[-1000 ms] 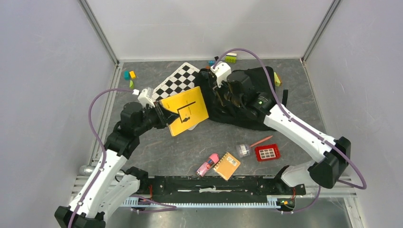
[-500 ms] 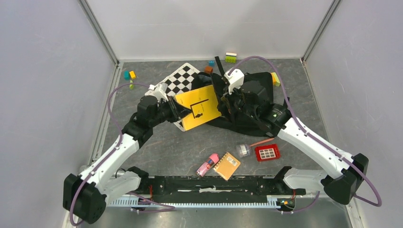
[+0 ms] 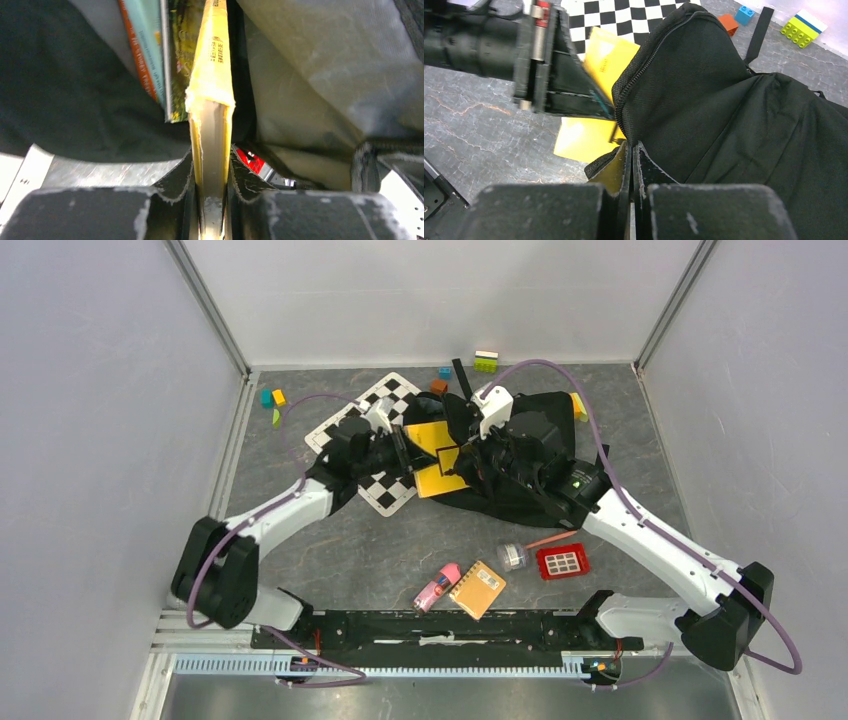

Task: Pack the student bag
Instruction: Place the book in the student bag.

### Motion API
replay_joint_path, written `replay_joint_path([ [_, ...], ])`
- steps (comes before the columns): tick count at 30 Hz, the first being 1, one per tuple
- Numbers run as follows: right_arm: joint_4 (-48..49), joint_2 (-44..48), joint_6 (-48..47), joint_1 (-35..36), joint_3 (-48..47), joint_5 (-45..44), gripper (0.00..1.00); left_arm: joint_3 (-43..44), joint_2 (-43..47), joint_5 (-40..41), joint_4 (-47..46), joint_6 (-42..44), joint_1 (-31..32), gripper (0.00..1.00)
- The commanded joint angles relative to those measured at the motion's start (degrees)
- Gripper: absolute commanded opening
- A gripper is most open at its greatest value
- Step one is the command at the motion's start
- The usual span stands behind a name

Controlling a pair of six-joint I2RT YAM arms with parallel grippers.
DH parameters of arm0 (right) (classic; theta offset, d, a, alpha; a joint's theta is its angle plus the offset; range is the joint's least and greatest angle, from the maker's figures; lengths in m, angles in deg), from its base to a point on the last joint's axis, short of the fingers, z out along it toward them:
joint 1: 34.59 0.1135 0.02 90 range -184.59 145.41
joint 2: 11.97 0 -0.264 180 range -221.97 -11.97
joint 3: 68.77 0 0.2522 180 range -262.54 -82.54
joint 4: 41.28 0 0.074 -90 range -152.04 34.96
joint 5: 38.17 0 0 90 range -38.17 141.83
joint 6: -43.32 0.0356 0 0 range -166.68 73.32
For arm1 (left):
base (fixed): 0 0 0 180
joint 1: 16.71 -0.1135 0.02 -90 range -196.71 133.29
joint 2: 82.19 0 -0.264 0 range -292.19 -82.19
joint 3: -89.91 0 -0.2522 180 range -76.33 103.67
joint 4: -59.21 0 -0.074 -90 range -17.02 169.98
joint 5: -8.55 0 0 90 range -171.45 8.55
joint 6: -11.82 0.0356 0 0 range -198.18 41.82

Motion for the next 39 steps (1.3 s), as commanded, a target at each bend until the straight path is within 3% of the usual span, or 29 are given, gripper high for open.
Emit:
replay_joint_path([
  [1, 7.9, 2.6, 2.2, 0.9, -0.5, 3.6, 0.0, 8.0, -8.8, -3.7, -8.9, 0.3, 2.2, 0.02],
  [7, 10.9, 1.8, 3.9, 1.0, 0.8, 4.5, 0.0, 15.3, -21.0, -1.7, -13.4, 1.3, 6.0, 0.03],
  [10, 12.2, 1.1, 4.9, 1.0, 2.4, 4.4, 0.0, 18.9, -25.9, 1.5, -15.2, 2.2, 8.5, 0.11],
  [15, 13.1, 0.7, 5.5, 1.0, 4.0, 2.8, 0.0, 22.7, -32.7, 5.5, -15.6, 3.0, 10.6, 0.33],
  [18, 13.1, 1.0, 5.0, 1.0, 5.0, 0.8, 0.0, 22.7, -34.0, 9.1, -13.9, 4.5, 10.6, 0.53],
  [24, 13.4, 3.3, 3.7, 1.0, 8.1, -6.6, 0.0, 19.9, -29.4, 20.7, -7.0, 12.1, 10.6, 0.88],
  [27, 13.8, 3.9, 2.9, 0.9, 9.0, -7.9, 0.0, 18.1, -26.4, 27.3, -4.1, 15.7, 10.6, 0.98],
  [34, 13.9, 4.4, 2.2, 1.0, 10.1, -8.6, 0.0, 19.3, -24.6, 44.5, 6.1, 17.8, 10.5, 1.0],
  [39, 14.0, 4.6, 2.2, 1.0, 11.1, -8.6, 0.0, 28.4, -30.3, 49.2, 15.6, 17.8, 10.4, 1.0],
])
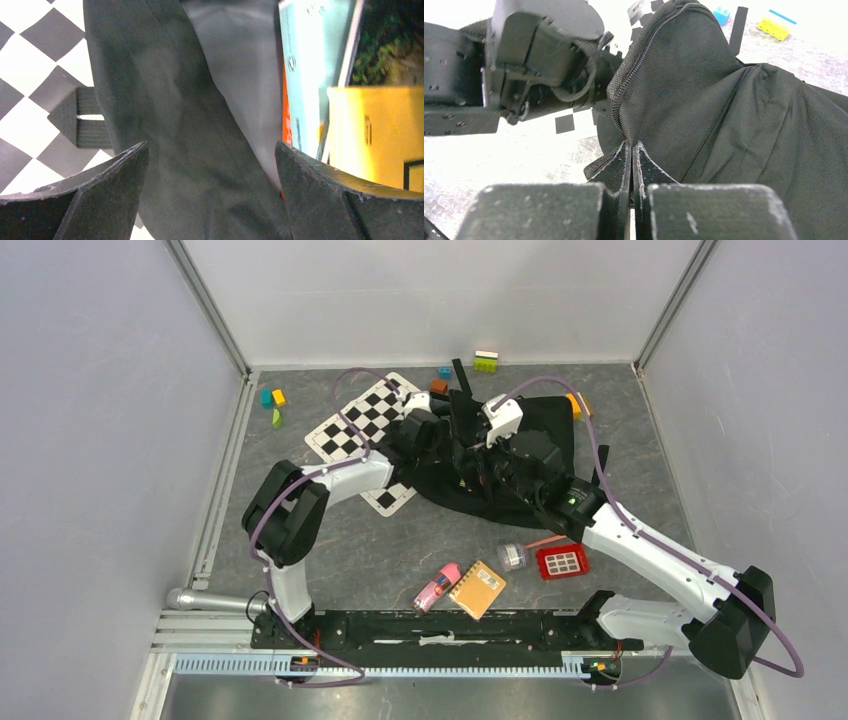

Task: Pack the student bag
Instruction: Place the book in the student bag.

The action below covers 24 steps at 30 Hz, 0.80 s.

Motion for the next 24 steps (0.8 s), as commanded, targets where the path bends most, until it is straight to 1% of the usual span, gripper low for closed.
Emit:
replay_joint_path([
  [1, 2.5, 1.7, -0.5, 0.3, 1.1, -0.8, 0.0, 10.5, -4.3, 10.0, 10.3, 2.5, -0.2, 1.0],
  [3, 2.6, 1.6, -0.2, 0.3, 1.3, -0.2, 0.0, 13.7, -6.7, 11.3, 13.0, 2.1, -0.4, 1.0],
  [5, 3.0, 1.6, 0.2, 0.3, 1.8, 0.5, 0.0, 15.5, -8.7, 11.9, 13.5, 1.7, -0.5, 1.0],
  [12, 4.6, 0.9, 1.6, 0.3, 3.9, 3.0, 0.0, 23.4, -16.0, 10.6, 16.3, 2.3, -0.4, 1.0],
  [16, 5.0, 1.3, 1.9, 0.3, 5.2, 2.9, 0.0, 27.1, -19.8, 13.1, 20.8, 4.4, -0.5, 1.0],
  [17, 5.0, 1.5, 1.8, 0.3, 5.5, 2.7, 0.0, 27.1, -20.2, 13.9, 21.6, 4.8, -0.6, 0.98],
  [18, 5.0, 1.7, 1.9, 0.3, 5.8, 2.3, 0.0, 26.6, -20.3, 14.7, 21.7, 5.0, -0.9, 0.92],
  [19, 4.8, 2.1, 1.8, 0.3, 6.0, 1.9, 0.0, 25.7, -20.2, 15.1, 21.8, 4.8, -1.4, 0.83],
  [20, 4.7, 2.3, 1.8, 0.3, 6.3, 1.2, 0.0, 24.7, -19.8, 15.3, 21.7, 4.5, -1.9, 0.76],
  [22, 4.3, 2.7, 1.5, 0.3, 6.8, 0.2, 0.0, 21.7, -18.0, 15.5, 21.1, 3.5, -3.0, 0.54],
  [24, 4.3, 2.6, 1.2, 0.3, 7.3, -0.8, 0.0, 17.2, -14.5, 15.5, 18.6, 3.0, -3.7, 0.37],
])
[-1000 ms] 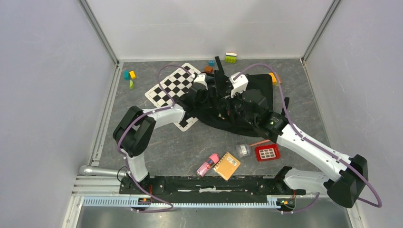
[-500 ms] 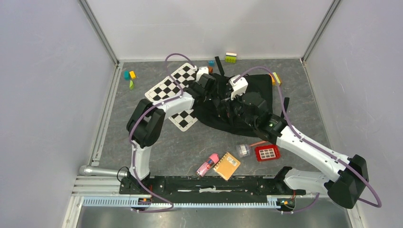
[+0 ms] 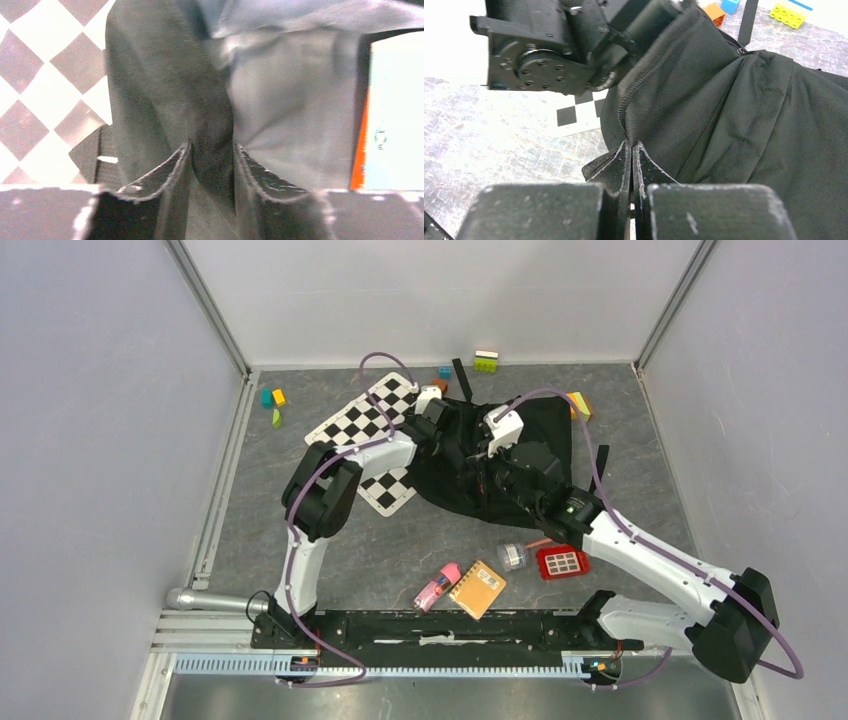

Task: Pack the student bag
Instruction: Place the book in the student bag.

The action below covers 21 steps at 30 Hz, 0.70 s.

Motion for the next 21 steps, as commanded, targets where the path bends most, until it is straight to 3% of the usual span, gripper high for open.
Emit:
replay_joint_path([
  [1, -0.3, 1.1, 0.0, 0.2, 1.4, -2.8, 0.0, -8.8, 6.9, 3.8, -1.0, 1.2, -2.8, 0.32],
  [8, -0.8, -3.5, -1.8, -2.5, -1.5, -6.0, 0.0, -18.5, 25.0, 2.9, -8.2, 6.2, -2.9, 0.03],
  [17, 4.2, -11.7, -4.7, -12.2, -9.3, -1.4, 0.0, -27.2, 45.6, -3.6, -9.8, 12.3, -3.2, 0.02],
  [21, 4.9, -17.7, -6.9, -13.0, -16.1, 2.3, 0.0, -34.0, 56.8, -6.8, -9.8, 11.7, -3.2, 0.02],
])
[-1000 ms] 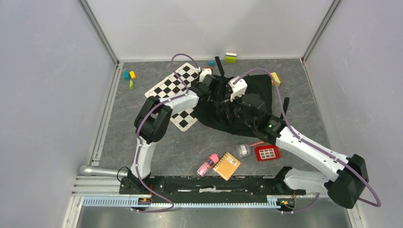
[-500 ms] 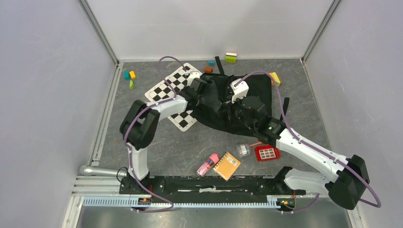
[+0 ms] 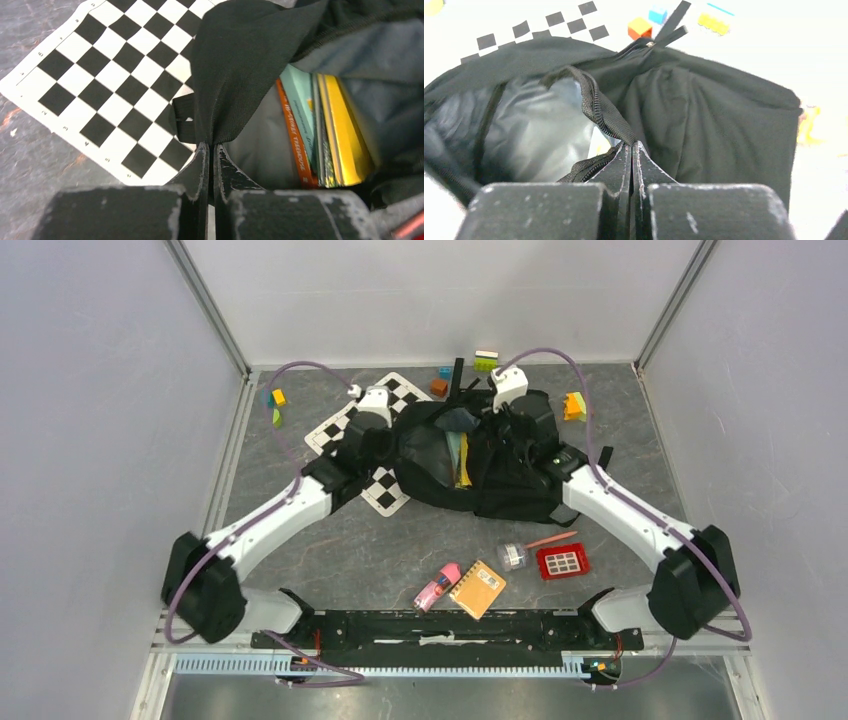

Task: Pack the student bag
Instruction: Place the book in the student bag, then zip the student bag at the center of the board.

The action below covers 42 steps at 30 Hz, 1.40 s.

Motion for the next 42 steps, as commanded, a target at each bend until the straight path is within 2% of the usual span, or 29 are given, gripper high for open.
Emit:
replay_joint_path([
  [1, 3.5, -6.2, -3.6, -0.8, -8.9, 4.5, 0.0, -5.4, 15.1, -0.7, -4.3, 3.5, -0.9, 0.02],
  [7, 6.0, -13.3, -1.8, -0.3, -13.7, 16.5, 0.0, -14.3, 28.5, -7.6, 1.2, 1.2, -0.9, 0.02],
  [10, 6.7, -14.9, -2.2, 2.0, -14.0, 16.9, 0.0, -19.1, 34.3, -10.3, 3.1, -0.8, -0.9, 0.03],
  [11, 6.5, -15.2, -2.3, 2.8, -14.1, 16.6, 0.0, -20.8, 36.3, -10.5, 3.7, -1.3, -0.9, 0.06],
  [12, 6.3, -15.3, -2.3, 3.6, -14.0, 16.4, 0.0, -21.9, 37.4, -10.7, 4.6, -1.8, -0.9, 0.13],
  [15, 5.9, -14.3, -1.6, 5.0, -13.1, 15.5, 0.0, -22.4, 40.2, -9.7, 10.5, -2.8, -0.9, 0.64],
  [16, 5.9, -13.6, -1.2, 5.2, -12.6, 15.2, 0.0, -22.1, 40.9, -9.7, 12.1, -2.6, -0.9, 0.76],
  [17, 5.9, -12.8, -0.8, 5.3, -12.0, 15.0, 0.0, -22.0, 41.5, -10.2, 12.8, -1.7, -0.9, 0.85],
  [18, 5.9, -12.3, -0.2, 5.4, -11.4, 15.1, 0.0, -22.0, 42.3, -11.3, 12.9, -0.8, -0.8, 0.89],
  [22, 4.5, -10.5, 1.0, 6.2, -10.3, 15.1, 0.0, -21.7, 43.3, -21.3, 7.5, 1.1, -0.3, 0.91],
  [26, 4.1, -9.3, 2.8, 7.1, -8.9, 14.4, 0.0, -22.4, 39.4, -28.6, 0.3, 1.7, 2.7, 0.89],
  [33, 4.6, -8.1, 5.4, 8.4, -7.7, 13.7, 0.0, -26.0, 29.8, -26.6, -10.7, 2.9, 11.5, 0.9],
  [39, 5.1, -7.5, 6.9, 8.8, -6.5, 13.4, 0.0, -28.7, 23.7, -23.1, -17.5, 3.3, 13.5, 0.92],
  [42, 5.8, -7.2, 7.5, 9.0, -6.1, 13.5, 0.0, -29.9, 19.6, -20.7, -22.0, 2.7, 13.8, 0.88],
])
